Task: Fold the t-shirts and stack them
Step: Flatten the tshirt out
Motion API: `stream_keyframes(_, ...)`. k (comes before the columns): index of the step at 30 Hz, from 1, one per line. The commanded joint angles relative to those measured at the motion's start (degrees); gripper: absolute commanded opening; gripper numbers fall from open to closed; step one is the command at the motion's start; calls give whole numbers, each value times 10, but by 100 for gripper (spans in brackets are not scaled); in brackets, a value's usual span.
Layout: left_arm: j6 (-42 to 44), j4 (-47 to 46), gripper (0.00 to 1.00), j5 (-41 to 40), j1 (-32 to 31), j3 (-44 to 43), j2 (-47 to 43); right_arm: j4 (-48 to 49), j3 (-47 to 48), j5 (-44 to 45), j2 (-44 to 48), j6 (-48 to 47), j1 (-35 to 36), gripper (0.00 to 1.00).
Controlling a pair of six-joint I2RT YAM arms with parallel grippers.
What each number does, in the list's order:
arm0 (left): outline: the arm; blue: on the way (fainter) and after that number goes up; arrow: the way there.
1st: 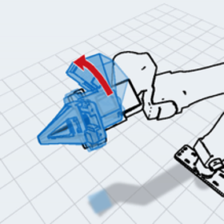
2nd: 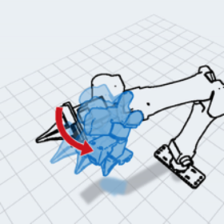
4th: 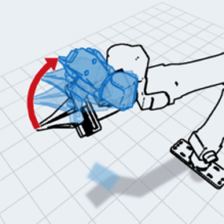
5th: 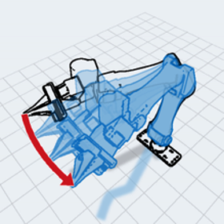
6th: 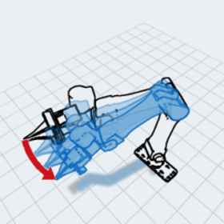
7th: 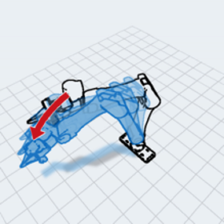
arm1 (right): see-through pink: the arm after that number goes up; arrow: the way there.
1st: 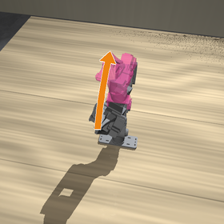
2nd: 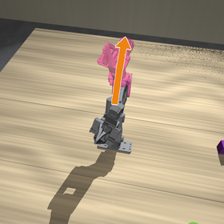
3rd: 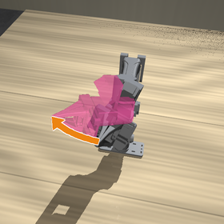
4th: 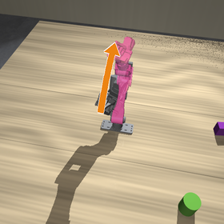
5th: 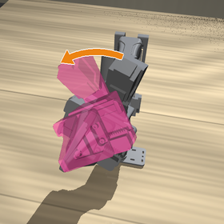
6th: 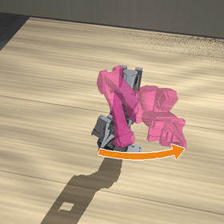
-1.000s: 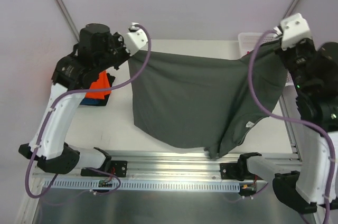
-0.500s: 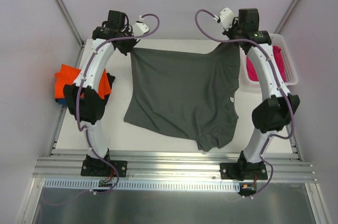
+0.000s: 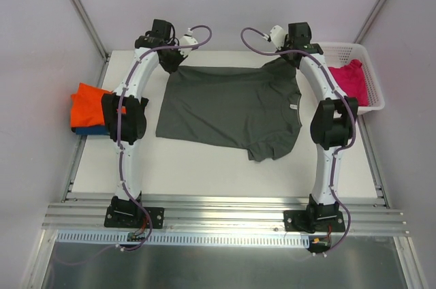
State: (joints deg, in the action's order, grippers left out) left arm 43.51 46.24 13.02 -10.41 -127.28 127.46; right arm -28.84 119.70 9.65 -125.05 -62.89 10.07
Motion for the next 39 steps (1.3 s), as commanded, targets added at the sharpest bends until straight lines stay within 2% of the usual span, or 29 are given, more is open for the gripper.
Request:
stream_keyframes(1,-1,-6,0,18,5,-26,-1,43,12,16,25,-10,3,1)
stream_keyframes(6,-5,-9,0,8,6,-24,-19,31,19,24,45,2,4,1)
stream_keyframes(9,-19,-8,0,2,7,-20,-55,27,17,31,101,22,0,1)
stream_keyframes(14,-83,-8,0,14,5,39,-202,-21,23,23,225,82,-7,1)
stream_keyframes(16,-91,-10,0,29,3,62,-277,-77,50,-2,284,139,-10,1)
stream_keyframes(19,-71,-16,0,39,-1,99,-372,-110,56,-22,369,170,-11,1)
stream_keyframes(22,-55,-29,0,48,-5,120,-454,-108,42,-28,464,175,-12,1)
stream_keyframes(29,-69,-73,0,12,-22,191,-606,-79,-73,-15,668,182,-12,1)
stream_keyframes(34,-75,-97,0,-11,-22,217,-667,-91,-63,17,699,139,-12,1)
stream_keyframes(39,-44,-103,0,-19,-22,232,-668,-76,-61,29,687,111,-11,1)
